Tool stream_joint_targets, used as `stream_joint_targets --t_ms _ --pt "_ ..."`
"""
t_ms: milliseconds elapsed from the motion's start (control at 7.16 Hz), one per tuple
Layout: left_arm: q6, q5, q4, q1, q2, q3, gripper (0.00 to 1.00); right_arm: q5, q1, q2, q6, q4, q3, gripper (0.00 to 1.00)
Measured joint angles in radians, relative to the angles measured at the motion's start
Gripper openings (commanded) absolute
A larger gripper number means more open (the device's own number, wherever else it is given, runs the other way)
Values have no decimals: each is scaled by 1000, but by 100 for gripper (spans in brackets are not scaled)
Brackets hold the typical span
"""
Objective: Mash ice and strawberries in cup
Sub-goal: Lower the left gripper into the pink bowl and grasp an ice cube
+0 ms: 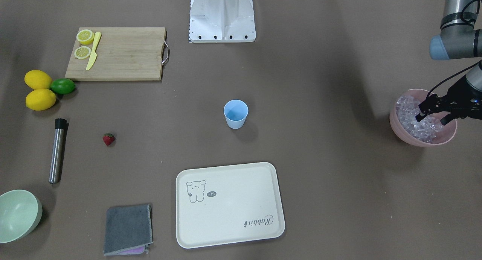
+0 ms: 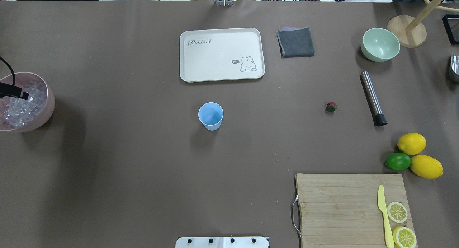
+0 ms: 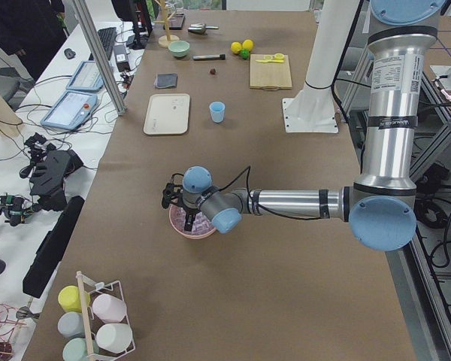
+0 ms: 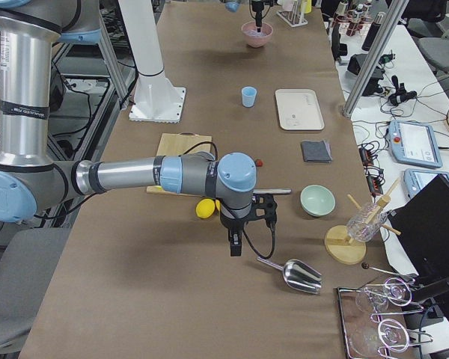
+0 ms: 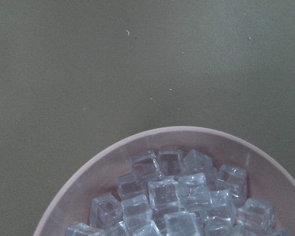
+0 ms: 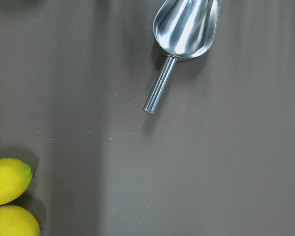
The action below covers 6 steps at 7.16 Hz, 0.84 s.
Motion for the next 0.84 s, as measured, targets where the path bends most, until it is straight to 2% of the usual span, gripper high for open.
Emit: stream_joint_targets --t_ms 419,559,838 --pt "1 0 0 25 -4 8 98 -2 0 0 0 0 0 100" --pt "1 0 0 27 -10 17 95 -3 0 0 0 0 0 100" --pt "1 0 -1 28 -21 28 42 -3 0 0 0 0 0 100"
